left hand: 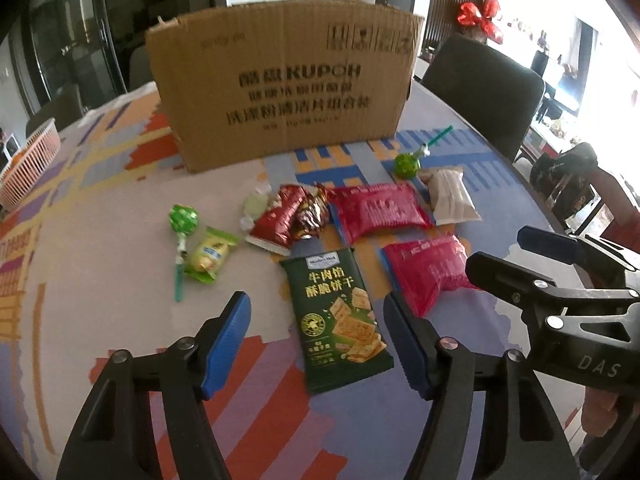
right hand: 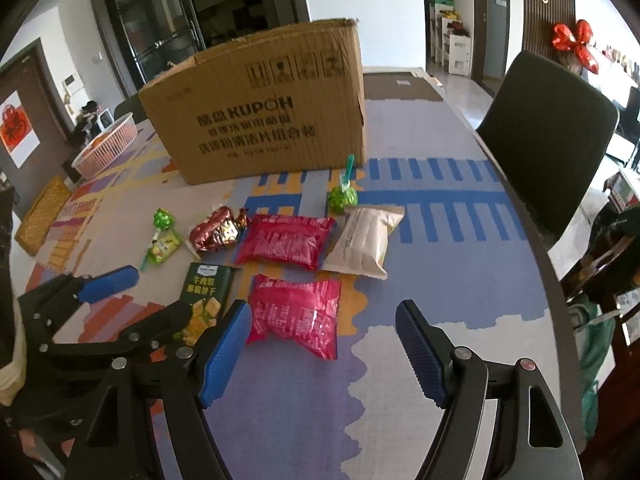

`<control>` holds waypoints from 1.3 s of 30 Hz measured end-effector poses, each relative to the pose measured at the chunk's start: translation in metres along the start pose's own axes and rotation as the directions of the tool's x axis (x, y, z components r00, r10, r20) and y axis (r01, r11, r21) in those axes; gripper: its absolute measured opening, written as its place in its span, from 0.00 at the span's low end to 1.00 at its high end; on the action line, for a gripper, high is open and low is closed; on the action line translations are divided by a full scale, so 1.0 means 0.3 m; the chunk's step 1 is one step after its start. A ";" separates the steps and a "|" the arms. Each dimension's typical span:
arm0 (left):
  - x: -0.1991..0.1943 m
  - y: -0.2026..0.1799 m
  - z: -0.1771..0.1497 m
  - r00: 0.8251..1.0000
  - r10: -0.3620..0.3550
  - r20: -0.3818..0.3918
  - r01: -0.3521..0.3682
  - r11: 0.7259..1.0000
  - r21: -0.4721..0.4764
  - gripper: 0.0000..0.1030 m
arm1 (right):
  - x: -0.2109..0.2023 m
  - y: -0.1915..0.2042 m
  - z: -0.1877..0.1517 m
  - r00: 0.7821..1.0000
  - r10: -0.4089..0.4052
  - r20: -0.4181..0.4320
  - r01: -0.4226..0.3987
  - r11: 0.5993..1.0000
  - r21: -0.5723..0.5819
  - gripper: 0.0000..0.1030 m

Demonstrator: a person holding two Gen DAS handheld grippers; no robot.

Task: Organize snacks
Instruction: 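Move the left tool to the green cracker pack while the right tool moves to the red bag, then close the left tool on the green cracker pack while the right tool closes on the red bag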

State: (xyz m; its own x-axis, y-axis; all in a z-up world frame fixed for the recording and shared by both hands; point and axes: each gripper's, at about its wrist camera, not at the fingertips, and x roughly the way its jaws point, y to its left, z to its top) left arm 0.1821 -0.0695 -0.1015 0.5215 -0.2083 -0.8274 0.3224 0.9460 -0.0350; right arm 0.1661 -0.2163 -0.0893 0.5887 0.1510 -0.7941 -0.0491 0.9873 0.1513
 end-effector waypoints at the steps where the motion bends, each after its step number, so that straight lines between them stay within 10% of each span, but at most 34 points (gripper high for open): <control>1: 0.010 -0.003 -0.002 1.000 -0.001 -0.006 0.001 1.000 0.000 0.65 | 0.008 -0.003 -0.002 1.000 0.001 -0.008 -0.001 1.000 0.005 0.73; 34: 0.045 0.067 -0.050 0.999 0.019 -0.032 -0.021 0.997 -0.076 0.41 | 0.160 0.025 0.014 0.990 0.098 -0.102 -0.092 0.994 0.056 0.73; 39: 0.009 0.087 -0.046 1.000 0.029 -0.002 -0.029 0.995 -0.094 0.41 | 0.164 0.060 0.010 0.991 0.080 -0.106 -0.080 0.997 0.002 0.59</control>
State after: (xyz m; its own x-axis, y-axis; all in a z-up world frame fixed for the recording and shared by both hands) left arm 0.1809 -0.0420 -0.1123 0.5289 -0.1805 -0.8293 0.2315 0.9708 -0.0636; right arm 0.1965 -0.1911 -0.1240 0.4938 0.2335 -0.8376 -0.0942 0.9720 0.2154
